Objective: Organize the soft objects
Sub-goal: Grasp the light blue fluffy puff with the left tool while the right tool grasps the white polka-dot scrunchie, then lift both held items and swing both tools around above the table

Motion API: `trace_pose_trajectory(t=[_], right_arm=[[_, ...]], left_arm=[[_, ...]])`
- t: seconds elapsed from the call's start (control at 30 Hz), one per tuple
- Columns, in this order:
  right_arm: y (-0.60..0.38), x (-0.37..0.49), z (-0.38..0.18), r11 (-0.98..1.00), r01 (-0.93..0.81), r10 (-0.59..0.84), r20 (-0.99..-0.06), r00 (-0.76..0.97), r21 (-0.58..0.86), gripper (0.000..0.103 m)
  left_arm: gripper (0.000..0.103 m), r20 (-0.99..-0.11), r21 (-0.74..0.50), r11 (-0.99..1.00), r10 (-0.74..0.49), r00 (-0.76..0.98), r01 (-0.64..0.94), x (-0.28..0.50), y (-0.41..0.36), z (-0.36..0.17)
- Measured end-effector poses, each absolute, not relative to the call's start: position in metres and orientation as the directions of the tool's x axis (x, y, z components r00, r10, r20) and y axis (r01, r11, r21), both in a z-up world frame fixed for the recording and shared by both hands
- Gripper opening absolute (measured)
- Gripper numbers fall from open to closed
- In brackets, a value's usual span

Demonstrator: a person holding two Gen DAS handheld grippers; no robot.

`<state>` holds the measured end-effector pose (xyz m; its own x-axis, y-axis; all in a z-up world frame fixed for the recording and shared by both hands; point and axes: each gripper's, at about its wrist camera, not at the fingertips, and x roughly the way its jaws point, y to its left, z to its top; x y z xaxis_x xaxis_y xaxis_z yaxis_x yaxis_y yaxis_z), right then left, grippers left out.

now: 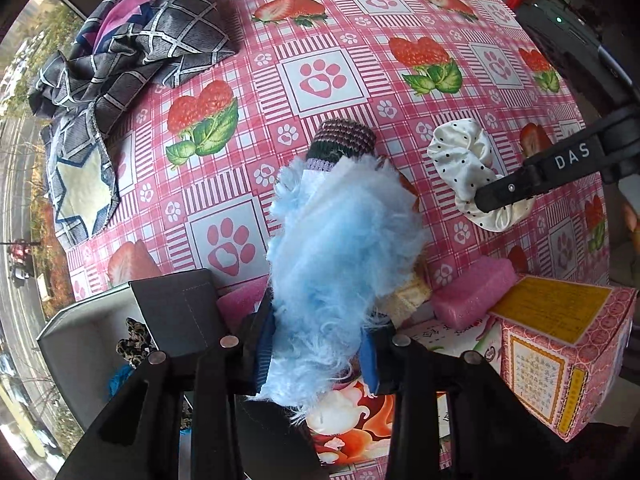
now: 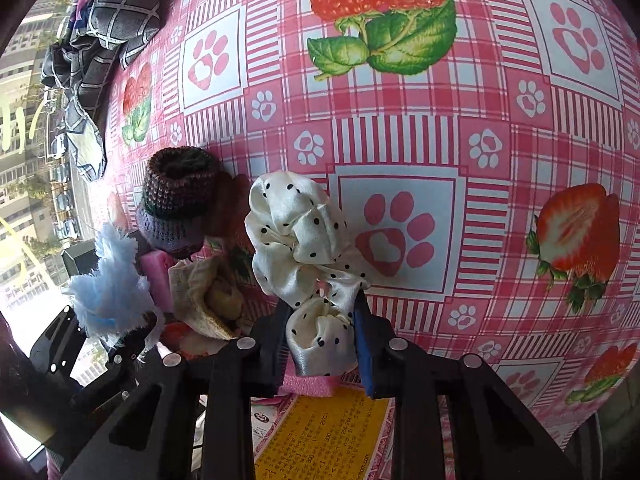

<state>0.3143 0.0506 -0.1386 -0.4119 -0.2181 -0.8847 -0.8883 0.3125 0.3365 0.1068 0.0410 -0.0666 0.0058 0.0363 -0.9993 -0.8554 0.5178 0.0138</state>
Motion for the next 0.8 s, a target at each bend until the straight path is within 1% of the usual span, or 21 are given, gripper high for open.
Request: trace_pose_trajectory(t=[0.23,0.43,0.8], right_arm=[[0.023,0.345,-0.107,0.381,-0.855,-0.113,-0.900,-0.420,0.351,0.030],[0.004,0.371,-0.072,0.399,-0.859,-0.027,-0.932,-0.360,0.320,0.030],[-0.049,0.387,-0.023,0.413,-0.886,0.077,-0.977,-0.199,0.213,0.030]], left_arm=[[0.039,-0.993,0.031,0.482,0.114,0.027,-0.876,0.112,0.028,-0.030],[0.039,-0.991,0.015,0.450,0.124,0.046,-0.893,0.132,0.030,-0.028],[0.039,-0.975,-0.033,0.552,0.164,0.147,-0.833,0.206,0.012,0.004]])
